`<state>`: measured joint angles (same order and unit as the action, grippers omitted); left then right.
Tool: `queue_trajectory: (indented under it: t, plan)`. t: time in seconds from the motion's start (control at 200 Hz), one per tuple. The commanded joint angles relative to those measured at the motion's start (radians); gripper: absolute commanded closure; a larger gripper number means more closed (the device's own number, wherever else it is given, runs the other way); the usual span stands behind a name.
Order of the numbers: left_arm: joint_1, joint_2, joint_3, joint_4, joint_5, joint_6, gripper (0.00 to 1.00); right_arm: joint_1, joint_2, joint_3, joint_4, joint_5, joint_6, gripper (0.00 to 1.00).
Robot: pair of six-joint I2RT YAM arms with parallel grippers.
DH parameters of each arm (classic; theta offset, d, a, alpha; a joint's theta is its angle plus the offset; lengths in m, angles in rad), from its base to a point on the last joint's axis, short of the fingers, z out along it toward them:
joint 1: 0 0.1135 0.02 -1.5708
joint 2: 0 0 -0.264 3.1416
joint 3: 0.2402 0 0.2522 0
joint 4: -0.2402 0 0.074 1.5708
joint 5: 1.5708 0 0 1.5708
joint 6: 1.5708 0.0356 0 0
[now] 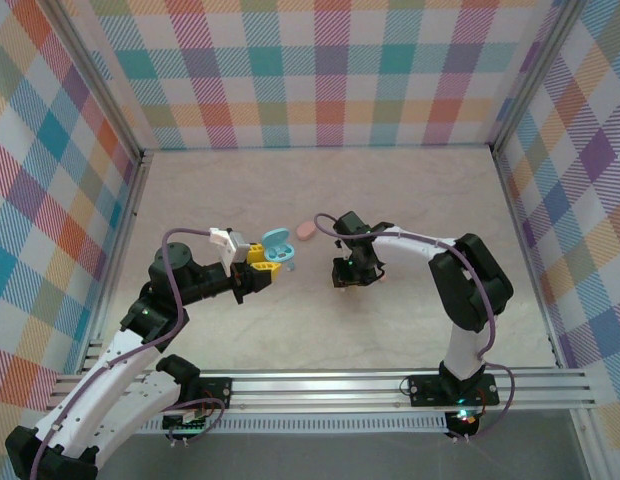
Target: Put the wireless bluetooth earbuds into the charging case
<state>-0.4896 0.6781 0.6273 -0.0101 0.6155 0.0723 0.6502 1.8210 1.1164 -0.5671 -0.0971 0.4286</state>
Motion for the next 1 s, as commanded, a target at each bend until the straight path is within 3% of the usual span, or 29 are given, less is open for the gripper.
queue_trajectory:
  t: [0.0, 0.375, 0.995]
  plan:
    - [-0.007, -0.018, 0.02, -0.001, 0.001, 0.008, 0.8, 0.008, 0.024, 0.003, -0.028, 0.002, -0.028, 0.7]
    - [-0.007, -0.028, 0.018, -0.011, -0.004, 0.003, 0.8, 0.018, 0.027, -0.02, 0.004, 0.031, -0.011, 0.79]
    - [-0.007, -0.002, 0.018, 0.038, 0.0, -0.019, 0.79, 0.017, -0.35, 0.022, -0.122, 0.178, -0.075, 0.8]
